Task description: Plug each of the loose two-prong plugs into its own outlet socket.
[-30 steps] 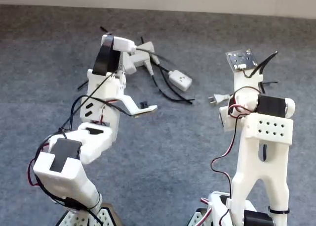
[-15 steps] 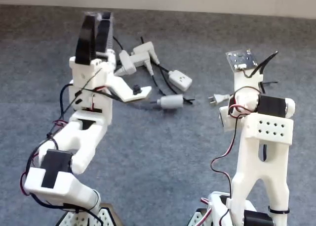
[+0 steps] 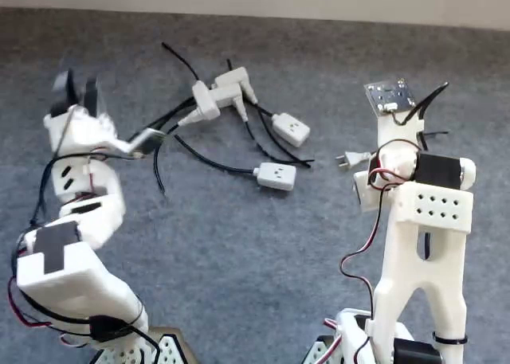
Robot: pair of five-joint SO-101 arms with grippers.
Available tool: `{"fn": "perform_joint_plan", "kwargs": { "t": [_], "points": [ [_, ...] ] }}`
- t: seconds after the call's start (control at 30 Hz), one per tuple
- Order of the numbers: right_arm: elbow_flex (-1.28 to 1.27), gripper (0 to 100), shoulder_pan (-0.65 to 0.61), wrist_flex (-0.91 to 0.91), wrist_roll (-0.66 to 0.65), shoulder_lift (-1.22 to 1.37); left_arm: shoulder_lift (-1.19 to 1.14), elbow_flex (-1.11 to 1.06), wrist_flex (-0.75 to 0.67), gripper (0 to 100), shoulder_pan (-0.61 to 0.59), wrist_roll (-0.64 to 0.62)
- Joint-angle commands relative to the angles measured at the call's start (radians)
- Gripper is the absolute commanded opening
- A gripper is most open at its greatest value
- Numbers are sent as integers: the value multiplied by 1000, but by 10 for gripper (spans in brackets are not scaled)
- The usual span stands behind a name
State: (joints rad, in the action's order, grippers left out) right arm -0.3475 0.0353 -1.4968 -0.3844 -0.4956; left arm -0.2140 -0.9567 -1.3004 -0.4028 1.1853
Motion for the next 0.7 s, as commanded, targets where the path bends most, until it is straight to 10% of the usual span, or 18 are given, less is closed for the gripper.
{"fn": "perform_joint_plan", "kwargs": {
  "t": [0.0, 0.4, 0.67],
  "points": [
    [4, 36, -25, 15, -11, -5, 4, 7, 417, 260, -70, -186],
    [-35, 36, -74, 54, -11, 113, 518, 116, 1508, 263, 286, -307],
    [35, 36, 97, 56, -11, 128, 478, 136, 1646, 258, 538, -37]
  ]
}}
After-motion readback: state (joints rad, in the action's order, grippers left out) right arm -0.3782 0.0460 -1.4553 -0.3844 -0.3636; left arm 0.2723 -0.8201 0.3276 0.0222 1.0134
